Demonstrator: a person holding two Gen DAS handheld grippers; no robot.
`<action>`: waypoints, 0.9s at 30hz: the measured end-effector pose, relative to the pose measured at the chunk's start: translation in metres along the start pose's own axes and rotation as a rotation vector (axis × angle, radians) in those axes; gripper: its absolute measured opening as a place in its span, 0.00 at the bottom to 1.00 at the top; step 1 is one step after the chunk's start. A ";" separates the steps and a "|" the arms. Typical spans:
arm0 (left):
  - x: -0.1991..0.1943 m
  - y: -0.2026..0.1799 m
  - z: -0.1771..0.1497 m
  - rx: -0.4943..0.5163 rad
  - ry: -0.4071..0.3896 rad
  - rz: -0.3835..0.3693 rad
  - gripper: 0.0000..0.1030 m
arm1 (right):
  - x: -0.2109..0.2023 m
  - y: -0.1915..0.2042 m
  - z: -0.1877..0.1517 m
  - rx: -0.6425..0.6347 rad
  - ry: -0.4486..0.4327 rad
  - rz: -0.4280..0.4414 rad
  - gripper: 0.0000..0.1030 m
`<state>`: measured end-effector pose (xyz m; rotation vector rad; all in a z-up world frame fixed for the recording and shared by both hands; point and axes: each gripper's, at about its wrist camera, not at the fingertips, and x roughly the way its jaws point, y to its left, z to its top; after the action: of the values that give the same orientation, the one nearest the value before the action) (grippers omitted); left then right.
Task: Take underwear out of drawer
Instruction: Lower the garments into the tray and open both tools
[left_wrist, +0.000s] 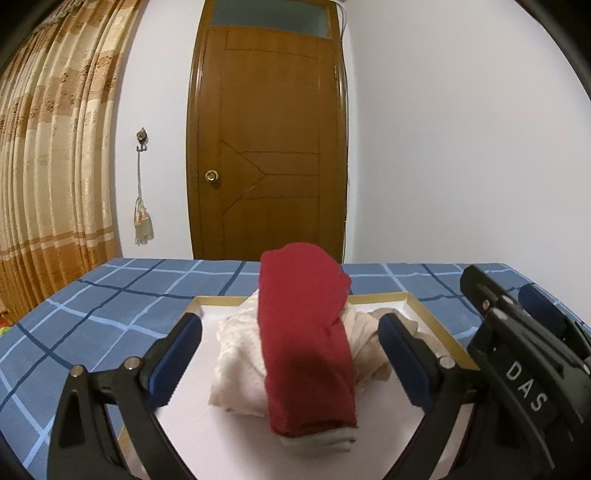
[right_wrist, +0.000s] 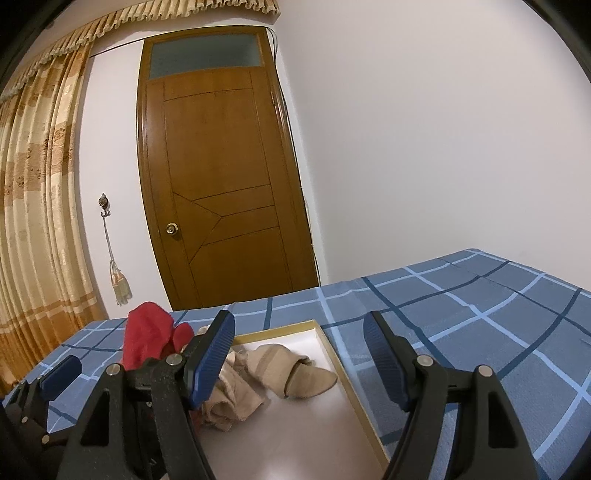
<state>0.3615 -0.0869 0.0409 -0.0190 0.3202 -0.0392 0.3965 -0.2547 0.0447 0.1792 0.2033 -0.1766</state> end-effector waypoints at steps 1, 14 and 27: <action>-0.002 0.002 -0.001 -0.001 0.002 0.003 0.95 | -0.002 0.001 -0.001 -0.004 0.002 0.003 0.72; -0.027 0.016 -0.009 -0.004 0.022 0.028 0.95 | -0.021 0.000 -0.008 0.033 0.044 0.031 0.72; -0.052 0.026 -0.029 0.016 0.038 0.001 0.95 | -0.066 0.005 -0.024 -0.001 0.046 0.117 0.72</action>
<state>0.3040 -0.0596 0.0292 -0.0023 0.3578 -0.0413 0.3300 -0.2348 0.0366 0.1937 0.2376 -0.0561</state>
